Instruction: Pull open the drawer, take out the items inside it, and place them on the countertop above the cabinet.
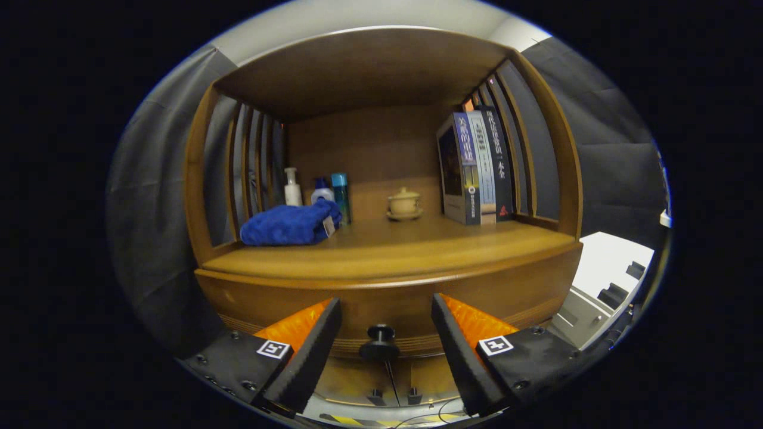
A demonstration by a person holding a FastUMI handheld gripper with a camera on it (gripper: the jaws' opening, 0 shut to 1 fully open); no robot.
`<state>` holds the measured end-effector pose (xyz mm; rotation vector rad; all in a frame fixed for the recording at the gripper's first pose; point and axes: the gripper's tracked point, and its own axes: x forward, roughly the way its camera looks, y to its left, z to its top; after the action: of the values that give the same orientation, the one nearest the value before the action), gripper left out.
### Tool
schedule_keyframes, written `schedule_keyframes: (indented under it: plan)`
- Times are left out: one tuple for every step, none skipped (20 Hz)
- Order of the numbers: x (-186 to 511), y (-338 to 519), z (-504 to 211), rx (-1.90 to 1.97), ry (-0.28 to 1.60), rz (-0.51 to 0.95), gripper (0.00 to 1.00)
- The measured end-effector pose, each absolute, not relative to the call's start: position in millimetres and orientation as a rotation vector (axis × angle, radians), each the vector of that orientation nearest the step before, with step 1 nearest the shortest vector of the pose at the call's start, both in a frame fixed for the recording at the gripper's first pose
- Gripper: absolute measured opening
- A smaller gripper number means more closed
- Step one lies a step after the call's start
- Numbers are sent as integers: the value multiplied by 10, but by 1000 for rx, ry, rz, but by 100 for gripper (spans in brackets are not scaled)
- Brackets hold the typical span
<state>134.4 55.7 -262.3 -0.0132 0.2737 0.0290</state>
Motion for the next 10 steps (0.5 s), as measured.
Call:
schedule_keyframes:
  plan:
    - [1341, 566, -2711, -15, 286, 30, 100]
    - [1333, 585, -2779, -18, 295, 35, 100]
    - [1334, 612, -2829, -27, 301, 42, 100]
    - [1340, 622, -2864, -41, 305, 44, 99]
    - [1351, 643, -2906, -52, 311, 46, 99]
    - [1369, 659, -2949, -60, 315, 45, 98]
    - [1386, 667, -2979, -65, 316, 45, 95]
    - [1399, 687, -3031, -69, 324, 52, 92]
    - [1405, 673, -3089, -77, 340, 42, 89]
    - [1421, 637, -3067, -87, 322, 28, 85]
